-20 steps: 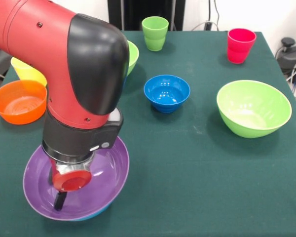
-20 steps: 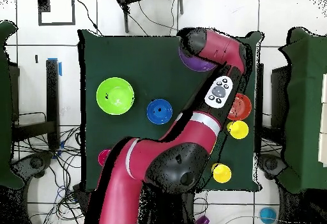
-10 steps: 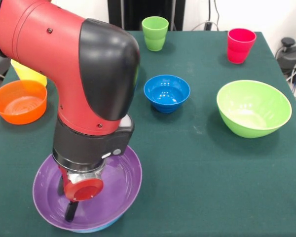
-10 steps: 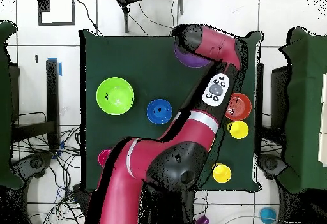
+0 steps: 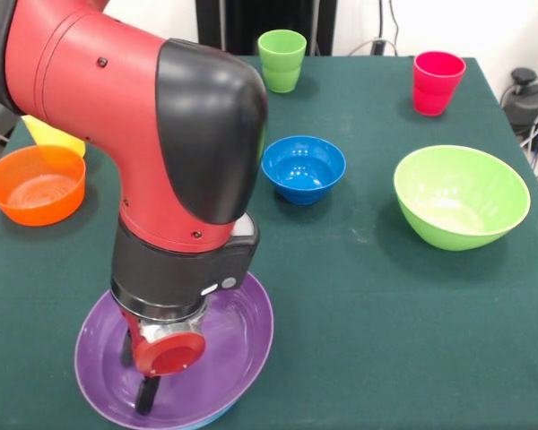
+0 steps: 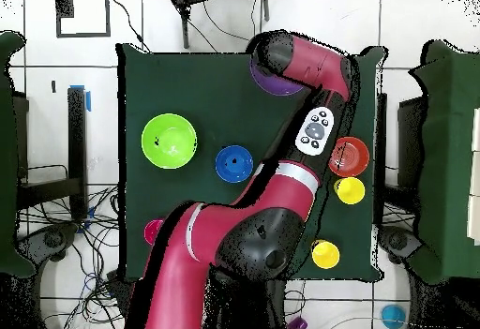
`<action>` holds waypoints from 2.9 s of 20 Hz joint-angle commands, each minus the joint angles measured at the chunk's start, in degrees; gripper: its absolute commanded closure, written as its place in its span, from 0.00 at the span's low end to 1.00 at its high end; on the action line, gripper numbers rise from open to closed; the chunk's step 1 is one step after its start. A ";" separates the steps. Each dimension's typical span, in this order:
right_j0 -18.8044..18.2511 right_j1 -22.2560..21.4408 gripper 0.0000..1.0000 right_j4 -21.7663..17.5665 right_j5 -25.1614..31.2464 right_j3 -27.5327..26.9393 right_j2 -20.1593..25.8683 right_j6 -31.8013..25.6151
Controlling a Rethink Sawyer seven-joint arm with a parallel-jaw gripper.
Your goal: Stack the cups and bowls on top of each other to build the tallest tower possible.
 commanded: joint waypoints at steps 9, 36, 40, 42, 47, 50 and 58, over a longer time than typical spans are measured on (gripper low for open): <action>4.15 0.16 0.00 -0.57 4.00 7.48 14.23 0.77; 4.36 -6.70 0.00 -4.14 2.76 17.80 20.65 -4.25; 4.10 -7.47 0.00 -4.35 1.95 19.19 22.32 -4.94; 4.06 -7.71 0.00 -4.46 1.74 19.63 22.95 -5.18; 4.29 -9.89 0.00 -4.70 1.87 22.38 24.58 -5.83; 4.27 -10.45 0.00 -4.78 2.77 22.59 25.10 -5.58; 4.96 -11.99 0.00 -5.06 3.43 24.06 26.22 -4.95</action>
